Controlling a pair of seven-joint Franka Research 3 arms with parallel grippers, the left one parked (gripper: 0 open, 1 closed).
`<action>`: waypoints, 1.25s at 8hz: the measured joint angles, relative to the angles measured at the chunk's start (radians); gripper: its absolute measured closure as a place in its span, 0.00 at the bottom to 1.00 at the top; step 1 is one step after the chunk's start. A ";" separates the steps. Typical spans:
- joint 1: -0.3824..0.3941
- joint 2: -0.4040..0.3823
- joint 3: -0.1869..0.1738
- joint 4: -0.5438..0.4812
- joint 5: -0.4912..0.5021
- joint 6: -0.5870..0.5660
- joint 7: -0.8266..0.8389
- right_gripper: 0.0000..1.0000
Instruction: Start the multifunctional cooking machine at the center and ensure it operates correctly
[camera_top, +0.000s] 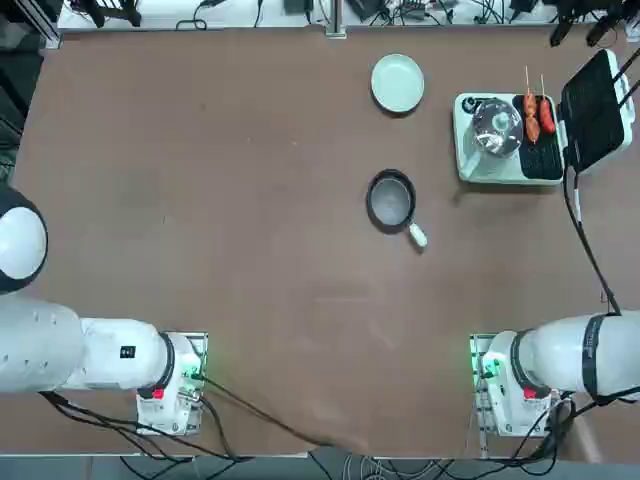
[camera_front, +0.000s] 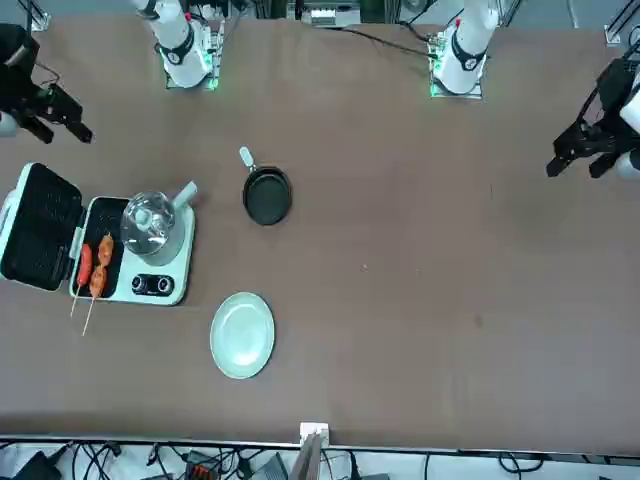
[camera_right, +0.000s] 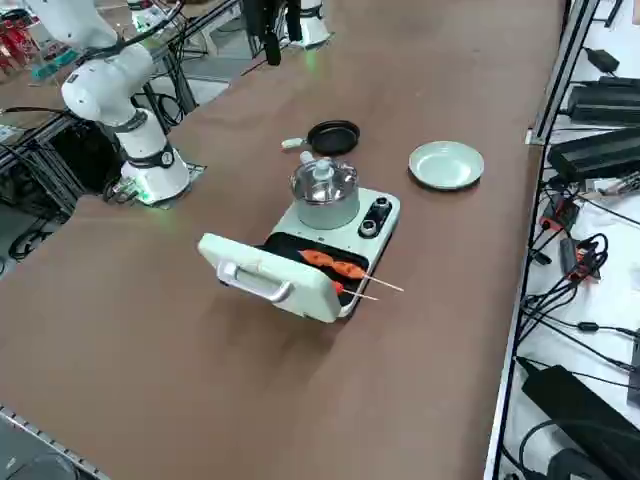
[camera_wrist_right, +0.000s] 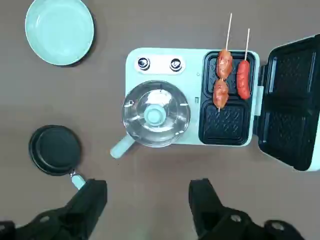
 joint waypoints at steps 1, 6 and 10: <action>0.000 0.004 0.000 0.001 0.000 0.000 0.000 0.00; 0.000 0.057 -0.001 0.042 -0.003 -0.001 0.000 0.00; 0.006 0.280 0.000 0.035 -0.003 0.179 0.006 0.00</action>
